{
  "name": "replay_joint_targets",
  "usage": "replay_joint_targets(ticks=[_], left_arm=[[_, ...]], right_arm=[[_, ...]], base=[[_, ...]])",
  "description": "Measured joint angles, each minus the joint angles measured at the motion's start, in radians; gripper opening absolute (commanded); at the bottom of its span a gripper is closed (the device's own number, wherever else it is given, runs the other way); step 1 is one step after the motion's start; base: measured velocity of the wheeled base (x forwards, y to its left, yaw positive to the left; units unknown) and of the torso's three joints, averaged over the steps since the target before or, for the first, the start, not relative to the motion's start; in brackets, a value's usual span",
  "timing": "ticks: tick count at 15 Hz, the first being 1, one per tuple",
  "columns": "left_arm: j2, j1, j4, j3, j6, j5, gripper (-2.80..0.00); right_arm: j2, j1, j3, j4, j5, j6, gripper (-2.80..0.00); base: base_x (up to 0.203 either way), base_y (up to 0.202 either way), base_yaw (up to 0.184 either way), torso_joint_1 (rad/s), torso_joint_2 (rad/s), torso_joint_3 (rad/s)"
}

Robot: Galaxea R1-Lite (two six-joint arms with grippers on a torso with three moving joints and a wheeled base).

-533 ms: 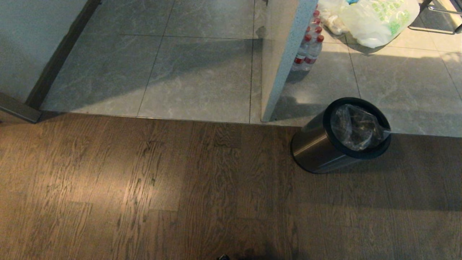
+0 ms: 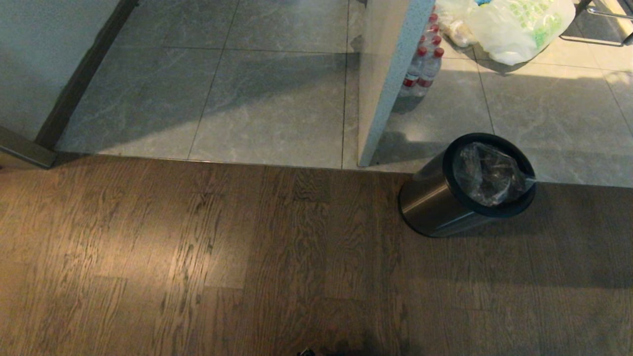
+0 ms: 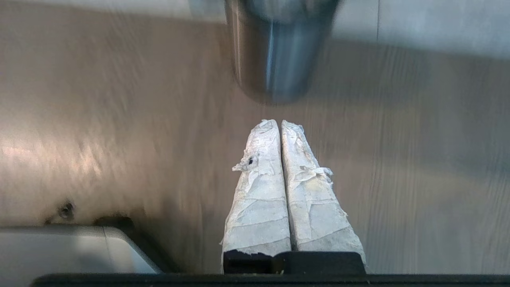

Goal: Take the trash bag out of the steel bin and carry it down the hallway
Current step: Place the outer trash can on the ground

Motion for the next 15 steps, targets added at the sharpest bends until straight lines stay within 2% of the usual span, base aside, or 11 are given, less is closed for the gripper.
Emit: replay_joint_targets(ticks=[3,7,9,12,15], left_arm=[[0.000,0.000,0.000,0.000,0.000,0.000,-2.80],[0.000,0.000,0.000,0.000,0.000,0.000,-2.80],[0.000,0.000,0.000,0.000,0.000,0.000,-2.80],[0.000,0.000,0.000,0.000,0.000,0.000,-2.80],[0.000,0.000,0.000,0.000,0.000,0.000,-2.80]], right_arm=[[0.146,0.000,-0.246,0.056,0.064,-0.001,-2.80],[0.485,0.001,-0.565,0.210,0.108,0.016,-2.80],[0.620,0.040,-0.624,0.265,0.114,0.034,-2.80],[0.764,0.109,-0.647,0.275,0.116,0.124,-2.80],[0.878,0.133,-0.650,0.279,0.113,0.119,-2.80]], base=[[0.000,0.000,0.000,0.000,0.00,0.000],[0.000,0.000,0.000,0.000,0.00,0.000],[0.000,0.000,0.000,0.000,0.00,0.000],[0.000,0.000,0.000,0.000,0.00,0.000],[0.000,0.000,0.000,0.000,0.00,0.000]])
